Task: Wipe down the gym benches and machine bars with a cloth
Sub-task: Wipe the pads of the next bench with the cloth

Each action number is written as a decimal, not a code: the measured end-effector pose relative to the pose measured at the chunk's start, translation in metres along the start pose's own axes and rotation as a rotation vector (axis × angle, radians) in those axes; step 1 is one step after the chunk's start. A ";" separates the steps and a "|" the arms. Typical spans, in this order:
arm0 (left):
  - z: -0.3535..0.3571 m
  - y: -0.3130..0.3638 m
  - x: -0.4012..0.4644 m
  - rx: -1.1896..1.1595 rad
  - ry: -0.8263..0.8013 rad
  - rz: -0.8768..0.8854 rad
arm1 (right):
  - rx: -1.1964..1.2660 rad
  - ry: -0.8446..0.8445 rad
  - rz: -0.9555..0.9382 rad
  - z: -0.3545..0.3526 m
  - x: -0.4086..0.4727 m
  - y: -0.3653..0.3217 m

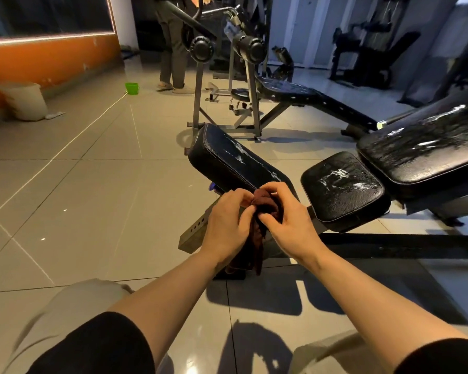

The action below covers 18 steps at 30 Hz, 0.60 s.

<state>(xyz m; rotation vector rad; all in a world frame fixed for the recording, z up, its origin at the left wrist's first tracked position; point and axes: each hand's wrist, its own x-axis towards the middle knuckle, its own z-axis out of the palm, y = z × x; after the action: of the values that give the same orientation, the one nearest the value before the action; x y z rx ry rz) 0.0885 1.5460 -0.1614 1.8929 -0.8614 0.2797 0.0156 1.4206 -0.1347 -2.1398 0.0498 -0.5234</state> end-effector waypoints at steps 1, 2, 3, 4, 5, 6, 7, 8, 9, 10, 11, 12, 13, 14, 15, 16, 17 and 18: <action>-0.001 -0.002 -0.001 0.054 -0.014 0.010 | -0.034 0.014 0.033 0.003 0.000 0.001; -0.002 -0.005 -0.001 0.110 -0.021 0.019 | -0.074 0.045 0.060 0.005 0.000 0.002; -0.003 -0.008 -0.002 0.160 -0.022 0.021 | -0.117 0.091 0.072 0.007 0.001 0.004; -0.005 -0.011 -0.002 0.200 -0.012 0.017 | -0.161 0.141 0.069 0.009 0.003 0.005; -0.008 -0.014 -0.001 0.239 0.007 0.013 | -0.202 0.191 0.056 0.010 0.004 0.004; -0.011 -0.017 0.000 0.281 0.025 0.010 | -0.231 0.243 0.037 0.012 0.006 0.002; -0.014 -0.019 0.001 0.328 0.027 0.005 | -0.250 0.300 0.010 0.014 0.009 0.000; -0.016 -0.022 0.001 0.371 0.009 -0.004 | -0.264 0.354 -0.016 0.017 0.011 -0.004; -0.018 -0.024 0.002 0.407 -0.017 -0.009 | -0.274 0.398 -0.037 0.020 0.015 -0.007; -0.019 -0.026 0.002 0.435 -0.044 -0.009 | -0.274 0.428 -0.046 0.024 0.018 -0.010; -0.021 -0.029 0.003 0.453 -0.065 -0.006 | -0.267 0.442 -0.046 0.029 0.021 -0.011; -0.023 -0.031 0.003 0.465 -0.075 0.004 | -0.260 0.444 -0.047 0.034 0.025 -0.012; -0.025 -0.033 0.003 0.473 -0.078 0.016 | -0.263 0.435 -0.056 0.041 0.030 -0.011; -0.027 -0.035 0.003 0.478 -0.081 0.025 | -0.274 0.415 -0.076 0.047 0.033 -0.011; -0.029 -0.036 0.004 0.478 -0.082 0.033 | -0.303 0.390 -0.108 0.053 0.037 -0.009; -0.031 -0.037 0.005 0.478 -0.083 0.041 | -0.363 0.368 -0.152 0.058 0.040 -0.007; -0.033 -0.038 0.006 0.481 -0.085 0.051 | -0.454 0.348 -0.203 0.061 0.043 -0.004; -0.034 -0.039 0.007 0.491 -0.092 0.060 | -0.557 0.328 -0.250 0.061 0.046 -0.001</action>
<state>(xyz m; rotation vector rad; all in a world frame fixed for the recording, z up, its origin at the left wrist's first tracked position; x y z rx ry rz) 0.1255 1.5815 -0.1684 2.3492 -0.9762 0.4778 0.0806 1.4584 -0.1484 -2.5907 0.1239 -1.1092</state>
